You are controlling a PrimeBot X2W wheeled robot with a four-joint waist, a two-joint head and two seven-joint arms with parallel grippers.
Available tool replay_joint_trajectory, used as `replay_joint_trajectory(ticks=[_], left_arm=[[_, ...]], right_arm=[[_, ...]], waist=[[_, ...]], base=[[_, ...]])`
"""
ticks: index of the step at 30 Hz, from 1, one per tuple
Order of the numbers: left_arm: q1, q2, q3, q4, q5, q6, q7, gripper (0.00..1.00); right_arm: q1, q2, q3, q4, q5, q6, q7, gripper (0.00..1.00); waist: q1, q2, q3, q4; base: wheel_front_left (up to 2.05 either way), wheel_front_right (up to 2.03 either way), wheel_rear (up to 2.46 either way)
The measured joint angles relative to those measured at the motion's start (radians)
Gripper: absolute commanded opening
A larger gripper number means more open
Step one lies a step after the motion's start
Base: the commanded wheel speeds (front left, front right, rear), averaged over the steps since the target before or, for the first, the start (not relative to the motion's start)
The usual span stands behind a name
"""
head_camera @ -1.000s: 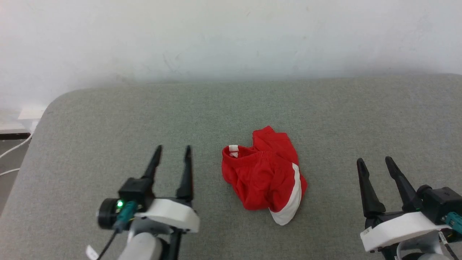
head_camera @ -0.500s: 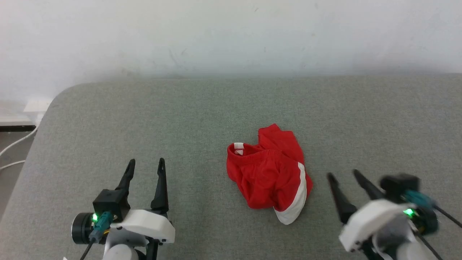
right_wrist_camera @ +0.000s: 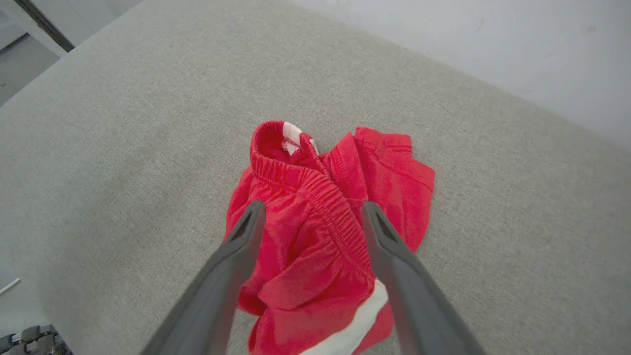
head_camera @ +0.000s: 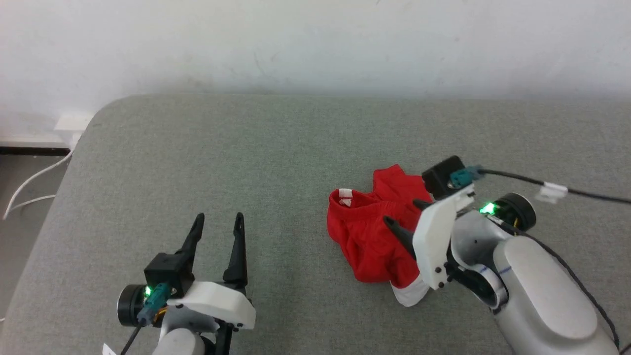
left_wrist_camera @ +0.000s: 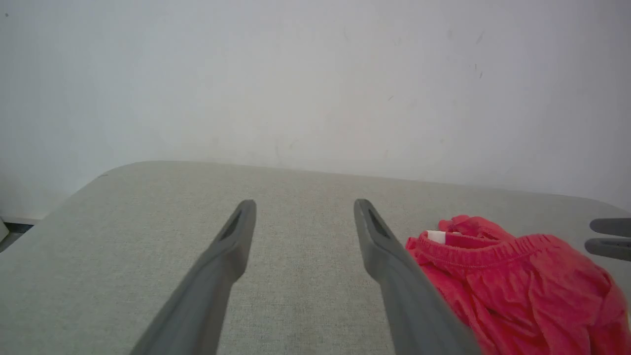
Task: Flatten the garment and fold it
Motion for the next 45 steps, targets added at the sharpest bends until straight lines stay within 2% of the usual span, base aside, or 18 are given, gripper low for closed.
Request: replay_joint_trajectory(ticks=[4,5,6,7,12,17,20,22,26,36,39,41,42,43,44,45], left_arm=[[-0.008,-0.014,-0.004,0.017,-0.004,-0.007,-0.005,1.0],[-0.011,-0.018,-0.005,0.02,-0.004,-0.007,-0.007,1.0],[-0.013,-0.021,-0.006,0.023,-0.005,-0.007,-0.008,1.0],[-0.015,-0.024,-0.007,0.027,-0.007,-0.007,-0.008,1.0],[-0.016,-0.029,-0.007,0.042,-0.007,-0.009,-0.01,1.0],[-0.017,-0.029,-0.003,0.049,-0.007,-0.009,-0.01,1.0],[-0.017,-0.03,-0.003,0.05,-0.007,-0.013,-0.015,1.0],[-0.017,-0.031,-0.004,0.05,-0.007,-0.014,-0.017,1.0],[-0.017,-0.034,-0.007,0.05,-0.007,-0.016,-0.017,1.0],[-0.017,-0.045,-0.019,0.059,-0.007,-0.021,-0.017,1.0],[-0.017,-0.046,-0.021,0.062,-0.007,-0.024,-0.017,1.0],[-0.017,-0.046,-0.021,0.063,-0.007,-0.024,-0.017,1.0],[-0.017,-0.046,-0.021,0.064,-0.007,-0.024,-0.017,1.0],[-0.017,-0.046,-0.021,0.065,-0.007,-0.024,-0.017,1.0],[-0.017,-0.046,-0.021,0.066,-0.007,-0.025,-0.017,1.0],[-0.017,-0.046,-0.022,0.067,-0.007,-0.025,-0.017,1.0]], right_arm=[[-0.075,-0.018,0.065,0.082,0.052,0.0,0.075,1.0],[-0.087,-0.021,0.079,0.101,0.067,0.0,0.091,0.55],[-0.097,-0.025,0.095,0.12,0.075,0.0,0.104,0.35],[-0.103,-0.025,0.102,0.137,0.087,0.0,0.11,0.0],[-0.129,-0.031,0.135,0.173,0.134,0.0,0.105,0.0],[-0.162,-0.029,0.123,0.149,0.144,0.0,-0.017,0.0],[-0.177,-0.024,0.068,0.119,0.141,0.0,-0.107,0.0],[-0.181,-0.02,-0.006,0.102,0.126,0.0,-0.172,0.0],[-0.16,-0.017,-0.192,0.092,0.091,0.003,-0.235,0.0],[0.113,-0.005,-0.714,0.153,-0.063,0.003,-0.248,0.0],[0.184,0.021,-0.802,0.161,-0.114,0.003,-0.243,0.0],[0.212,0.048,-0.823,0.158,-0.121,0.003,-0.246,0.0],[0.222,0.06,-0.823,0.152,-0.133,0.003,-0.257,0.33],[0.228,0.072,-0.828,0.144,-0.132,0.003,-0.272,0.88],[0.234,0.083,-0.834,0.13,-0.133,0.003,-0.3,1.0],[0.239,0.09,-0.841,0.112,-0.138,0.003,-0.336,1.0]], waist=[[0.0,0.0,0.008,0.012],[0.0,0.0,0.009,0.015],[0.0,0.0,0.01,0.017],[0.0,0.0,0.01,0.018],[-0.0001,0.0,0.003,0.018],[-0.0001,0.0,-0.005,0.005],[-0.0002,0.0,-0.007,-0.008],[-0.0001,0.0,-0.008,-0.019],[-0.0001,0.0,-0.006,-0.043],[-0.0001,0.0,0.006,-0.086],[-0.0002,0.0,0.01,-0.088],[-0.0001,0.0,0.012,-0.089],[-0.0002,0.0,0.014,-0.09],[-0.0001,0.0,0.016,-0.09],[-0.0001,0.0,0.016,-0.09],[-0.0001,0.0,0.017,-0.088]], base=[[0.0,0.0,0.0],[0.0,0.0,0.0],[0.0,0.0,0.0],[0.0,0.0,0.0],[0.0,0.0,0.0],[0.0,0.0,0.0],[0.0,0.0,0.0],[0.0,0.0,0.0],[0.0,0.0,0.0],[0.0,0.0,0.0],[0.0,0.0,0.0],[0.0,0.0,0.0],[0.0,0.0,0.0],[0.0,0.0,0.0],[0.0,0.0,0.0],[0.0,0.0,0.0]])
